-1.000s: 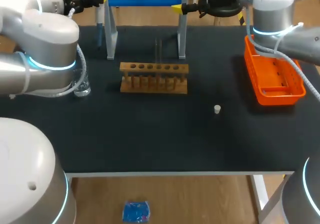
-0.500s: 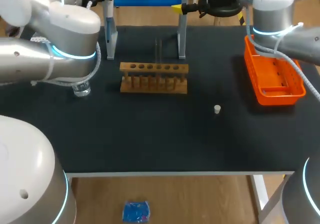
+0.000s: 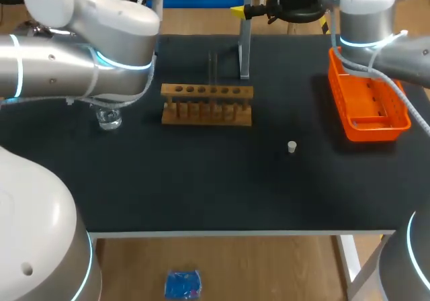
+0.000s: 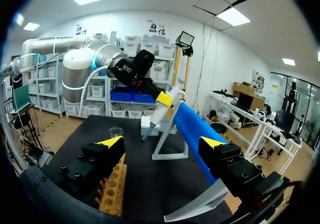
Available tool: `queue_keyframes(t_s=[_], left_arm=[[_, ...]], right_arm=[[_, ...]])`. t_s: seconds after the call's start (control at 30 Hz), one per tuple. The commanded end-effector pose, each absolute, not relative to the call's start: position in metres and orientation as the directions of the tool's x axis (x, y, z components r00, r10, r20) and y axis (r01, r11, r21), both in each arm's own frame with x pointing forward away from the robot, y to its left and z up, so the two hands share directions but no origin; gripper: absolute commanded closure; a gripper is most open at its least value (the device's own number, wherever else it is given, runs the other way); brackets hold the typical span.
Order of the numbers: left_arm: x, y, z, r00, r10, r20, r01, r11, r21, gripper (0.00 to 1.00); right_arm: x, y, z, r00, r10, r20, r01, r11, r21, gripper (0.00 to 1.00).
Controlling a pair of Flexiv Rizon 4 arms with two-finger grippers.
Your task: Invert the test tube, pick up the pipette, mount the tip to pipette, aspirate from beaker and dispense into the tube, eject the tip, return the pipette, and cap with the stopper.
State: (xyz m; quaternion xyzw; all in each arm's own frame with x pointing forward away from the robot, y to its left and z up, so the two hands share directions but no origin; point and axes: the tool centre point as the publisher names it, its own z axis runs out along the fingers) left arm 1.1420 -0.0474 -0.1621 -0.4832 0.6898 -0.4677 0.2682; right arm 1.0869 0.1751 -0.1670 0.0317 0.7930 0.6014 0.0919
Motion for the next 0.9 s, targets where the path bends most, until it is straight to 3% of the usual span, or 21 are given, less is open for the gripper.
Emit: queue_keyframes(t_s=[0.03,0.9], left_arm=[[1.148,-0.053,-0.163,-0.377,-0.923,0.077,-0.425,0.098,-0.9,1.0],[1.164,-0.06,-0.168,-0.323,-0.944,0.07,-0.476,0.098,-0.874,1.0]], right_arm=[[1.087,0.175,-0.166,-0.981,0.16,-0.107,-0.06,0.276,0.959,0.0],[1.087,0.175,-0.166,-0.981,0.16,-0.107,-0.06,0.276,0.959,0.0]])
